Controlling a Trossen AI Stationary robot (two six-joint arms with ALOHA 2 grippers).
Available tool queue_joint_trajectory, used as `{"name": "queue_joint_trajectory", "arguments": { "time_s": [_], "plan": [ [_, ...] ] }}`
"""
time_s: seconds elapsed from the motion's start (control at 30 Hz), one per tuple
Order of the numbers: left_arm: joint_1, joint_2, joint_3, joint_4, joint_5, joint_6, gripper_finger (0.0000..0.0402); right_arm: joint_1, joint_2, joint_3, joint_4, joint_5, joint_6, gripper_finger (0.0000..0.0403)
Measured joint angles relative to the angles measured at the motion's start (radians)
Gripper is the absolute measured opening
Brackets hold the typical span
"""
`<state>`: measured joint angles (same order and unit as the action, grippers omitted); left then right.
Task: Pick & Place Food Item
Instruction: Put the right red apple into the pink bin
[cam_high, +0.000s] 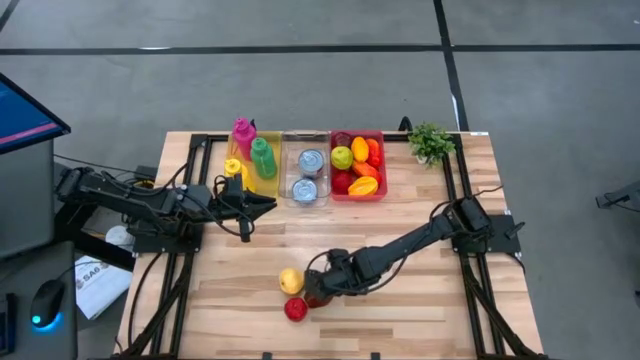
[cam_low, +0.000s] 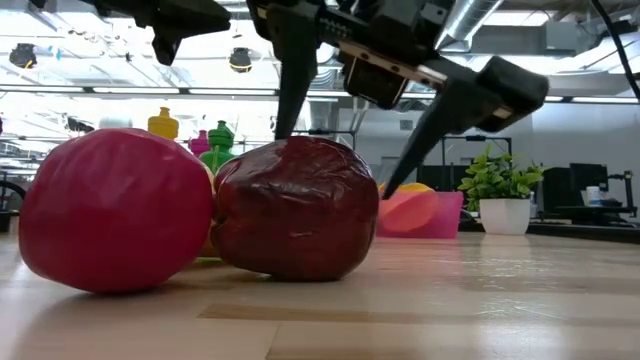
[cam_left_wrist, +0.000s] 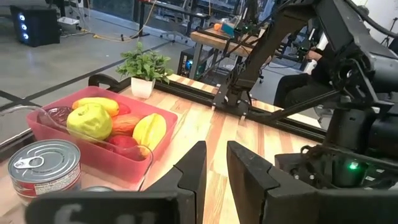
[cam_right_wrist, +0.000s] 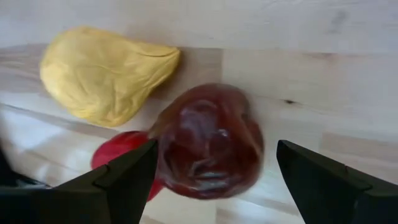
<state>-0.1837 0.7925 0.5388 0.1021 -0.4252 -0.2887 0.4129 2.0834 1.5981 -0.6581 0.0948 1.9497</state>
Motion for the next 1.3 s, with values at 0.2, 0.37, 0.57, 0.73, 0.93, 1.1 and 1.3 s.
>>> {"name": "queue_joint_trajectory", "arguments": {
  "time_s": [0.2, 0.37, 0.57, 0.73, 0.93, 1.1, 1.3],
  "plan": [
    [0.0, 0.0, 0.0, 0.0, 0.0, 0.0, 0.0053, -0.002, 0.012, -0.026, 0.074, 0.0, -0.001, 0.0322],
    [0.0, 0.0, 0.0, -0.012, 0.0, 0.0, 0.0053, -0.006, 0.055, -0.022, 0.151, -0.008, -0.002, 0.0322],
    [0.0, 0.0, 0.0, -0.018, 0.0, 0.0, 0.0053, -0.008, 0.092, -0.02, 0.231, -0.012, -0.002, 0.0314],
    [0.0, 0.0, 0.0, -0.02, 0.0, 0.0, 0.0053, -0.008, 0.085, -0.023, 0.236, -0.008, -0.021, 0.029],
    [0.0, 0.0, 0.0, -0.02, 0.0, 0.0, 0.0053, -0.008, 0.087, -0.008, 0.221, -0.008, -0.027, 0.0265],
    [0.0, 0.0, 0.0, -0.02, 0.0, 0.0, 0.0053, -0.008, 0.09, 0.012, 0.196, -0.008, -0.045, 0.0258],
    [0.0, 0.0, 0.0, -0.02, 0.0, 0.0, 0.0053, -0.011, 0.093, 0.061, 0.105, -0.009, -0.076, 0.0257]
  ]
}}
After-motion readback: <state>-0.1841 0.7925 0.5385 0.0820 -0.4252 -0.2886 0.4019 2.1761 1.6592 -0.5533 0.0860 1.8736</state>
